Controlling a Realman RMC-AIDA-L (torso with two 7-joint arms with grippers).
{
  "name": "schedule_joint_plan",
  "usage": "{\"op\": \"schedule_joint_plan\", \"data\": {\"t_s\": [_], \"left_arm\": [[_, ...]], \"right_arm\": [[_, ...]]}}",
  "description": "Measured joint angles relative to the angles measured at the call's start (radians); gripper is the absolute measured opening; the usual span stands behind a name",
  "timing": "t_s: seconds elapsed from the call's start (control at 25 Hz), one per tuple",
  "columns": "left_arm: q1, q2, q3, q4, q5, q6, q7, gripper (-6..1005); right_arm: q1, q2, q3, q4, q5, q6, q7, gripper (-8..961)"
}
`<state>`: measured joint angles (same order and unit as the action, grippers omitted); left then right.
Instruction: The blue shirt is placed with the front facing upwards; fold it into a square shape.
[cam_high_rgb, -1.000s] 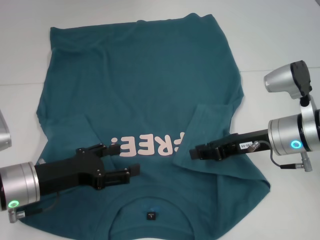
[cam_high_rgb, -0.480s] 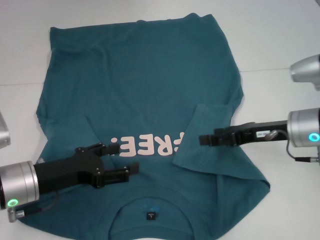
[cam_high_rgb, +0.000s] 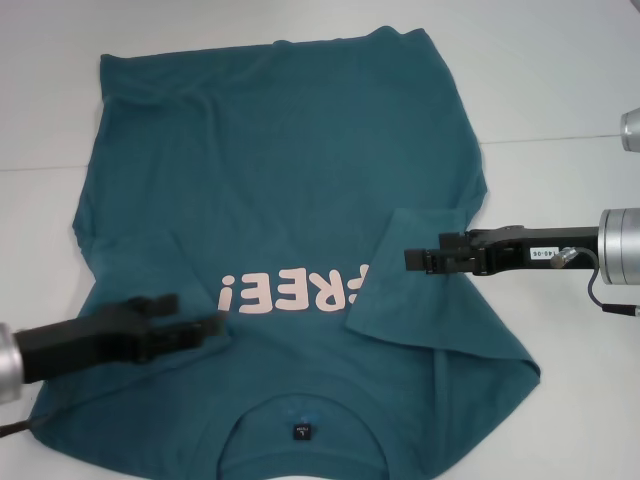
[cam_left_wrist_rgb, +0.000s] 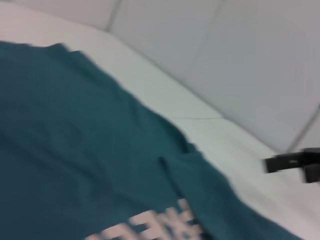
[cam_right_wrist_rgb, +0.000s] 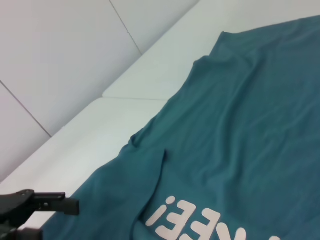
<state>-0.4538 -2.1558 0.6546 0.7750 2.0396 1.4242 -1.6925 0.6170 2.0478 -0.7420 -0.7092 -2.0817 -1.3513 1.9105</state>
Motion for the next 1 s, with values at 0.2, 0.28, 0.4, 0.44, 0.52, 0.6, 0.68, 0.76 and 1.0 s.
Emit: {"op": "schedule_joint_plan", "data": {"t_s": [0.2,0.28,0.4,0.44,0.52,0.6,0.68,0.76,1.0], "left_arm": [[0.02,0.011,-0.094,0.049,0.097,-0.029,-0.099,856],[0.023,0.018,-0.14,0.061,0.133,-0.026,-0.123,855],[0.034,0.028,-0.19,0.08,0.157,-0.017,-0.137,855],[0.038,0.029,-0.196,0.085,0.158,-0.014,-0.14,854],[0.052,0.032,-0.205,0.102,0.162,-0.009,-0.147,854],[0.058,0.035,-0.206,0.109,0.175,-0.008,-0.156,854],[0.06,0.037,-0.212,0.113,0.2,-0.006,-0.167,853],[0.06,0.037,-0.216,0.114,0.221,-0.004,-0.174,853],[0.061,0.037,-0.219,0.113,0.278,-0.006,-0.186,851]], "right_arm": [[0.0,0.004,0.0,0.001,0.002,0.001,-0.001,940],[0.002,0.007,0.0,0.0,0.002,0.0,0.0,940],[0.006,0.007,0.0,0.003,0.002,-0.001,0.0,940],[0.007,0.007,0.0,0.004,0.002,-0.002,0.001,940],[0.007,0.008,0.0,0.004,0.002,-0.002,0.003,940],[0.007,0.008,0.0,0.004,0.002,0.0,0.006,940],[0.007,0.006,0.0,0.005,0.002,0.002,0.007,940],[0.008,0.005,0.0,0.005,0.002,0.004,0.008,940],[0.008,0.003,0.0,0.004,0.002,0.006,0.008,940]]}}
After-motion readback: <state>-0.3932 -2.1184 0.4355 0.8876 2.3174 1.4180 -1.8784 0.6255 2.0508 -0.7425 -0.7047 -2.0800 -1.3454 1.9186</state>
